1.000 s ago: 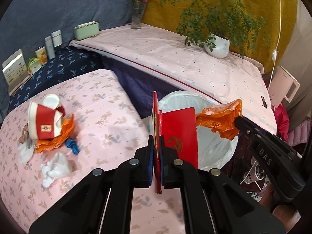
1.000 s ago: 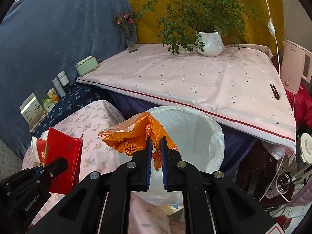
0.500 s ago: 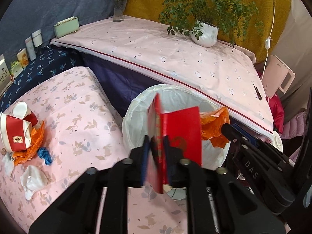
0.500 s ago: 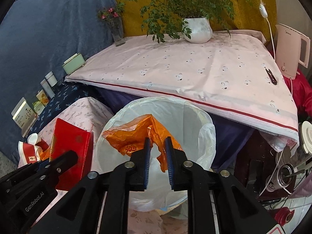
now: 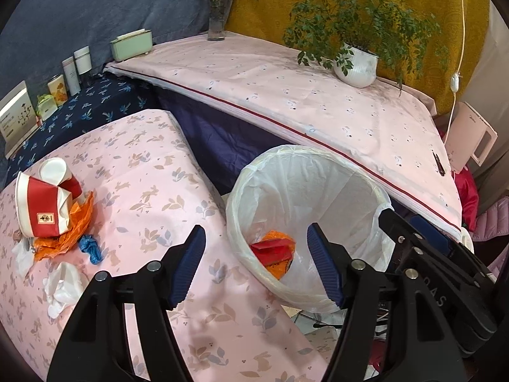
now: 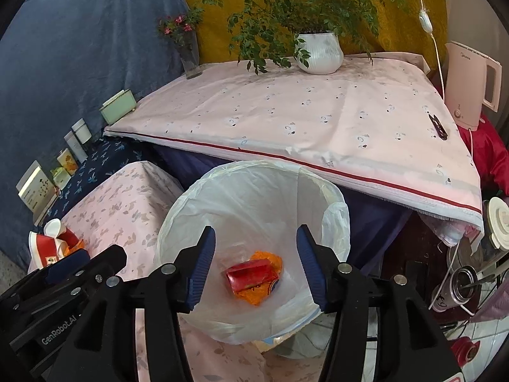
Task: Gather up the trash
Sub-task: 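Open both tools to drop the box and bag into the bin, then move both open tools back over the trash on the table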
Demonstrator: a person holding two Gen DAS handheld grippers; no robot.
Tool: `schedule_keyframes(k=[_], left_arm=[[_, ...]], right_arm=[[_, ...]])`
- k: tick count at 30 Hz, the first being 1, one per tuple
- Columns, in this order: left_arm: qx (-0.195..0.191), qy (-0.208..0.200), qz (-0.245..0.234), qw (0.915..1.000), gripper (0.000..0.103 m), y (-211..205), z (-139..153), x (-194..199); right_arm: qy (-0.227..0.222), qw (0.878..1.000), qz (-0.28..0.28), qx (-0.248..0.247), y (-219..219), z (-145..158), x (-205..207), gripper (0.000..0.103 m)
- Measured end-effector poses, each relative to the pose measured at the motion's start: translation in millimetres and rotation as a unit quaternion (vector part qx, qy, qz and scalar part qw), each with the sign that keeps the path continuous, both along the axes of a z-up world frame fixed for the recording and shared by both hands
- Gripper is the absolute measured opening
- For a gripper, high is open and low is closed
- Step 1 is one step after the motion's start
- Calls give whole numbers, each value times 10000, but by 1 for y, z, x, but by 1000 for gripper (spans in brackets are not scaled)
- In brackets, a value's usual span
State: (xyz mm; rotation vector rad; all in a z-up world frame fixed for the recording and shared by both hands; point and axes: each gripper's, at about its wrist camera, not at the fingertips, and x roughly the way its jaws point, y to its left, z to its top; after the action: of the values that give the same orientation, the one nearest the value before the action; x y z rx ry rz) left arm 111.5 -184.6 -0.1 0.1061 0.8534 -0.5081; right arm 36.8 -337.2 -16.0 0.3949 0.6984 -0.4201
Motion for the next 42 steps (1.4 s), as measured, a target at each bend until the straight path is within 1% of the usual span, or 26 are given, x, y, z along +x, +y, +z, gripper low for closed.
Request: schedule_keyframes(k=[2,5,8,10,12,14,16,17,22,27,31,36,39,42], left_arm=[[-2,-33,95,9999,68,6,0,0],[8,-58,227,9997,69,16,1,0],[-25,-47,352,9994,69,29,1,0],[-38,-82,456,9989,74,38,3,0],[-43,-128,558,9984,74,48,4,-1],[-22,-145,657,9977,76,58,4,-1],[-9,-142,767,9970,86,68,3,-1],[-10,-150,834,9964,87,74,3,-2],[98,-191,1126,9934,87,100,-2,-3],[154,-105,1456,9892,90,130,-10,1],[241,-8,1746,9843,91,153,-19,6],[251,151,2042,9785,92,177,-32,13],[309,232,2138,9761,92,187,-41,18],[327,402,2209,9739,92,197,-53,25]], right_arm=[[-22,10000,32,-6,4,2,0,54],[-49,9999,84,-33,12,5,0,58],[-74,9998,176,-43,22,9,1,59],[-89,9996,243,-59,29,11,2,60],[-104,9995,305,-74,36,13,3,61],[-116,9992,377,-84,44,15,5,63],[-119,9989,448,-97,52,15,6,63],[-114,9987,484,-106,57,16,7,64],[-89,9975,689,-99,78,16,12,65],[-101,9960,875,-171,99,18,17,69],[-72,9944,1036,-209,116,18,22,70],[16,9920,1235,-250,135,14,28,70],[74,9908,1329,-236,145,11,32,70],[145,9893,1427,-252,156,7,37,70]])
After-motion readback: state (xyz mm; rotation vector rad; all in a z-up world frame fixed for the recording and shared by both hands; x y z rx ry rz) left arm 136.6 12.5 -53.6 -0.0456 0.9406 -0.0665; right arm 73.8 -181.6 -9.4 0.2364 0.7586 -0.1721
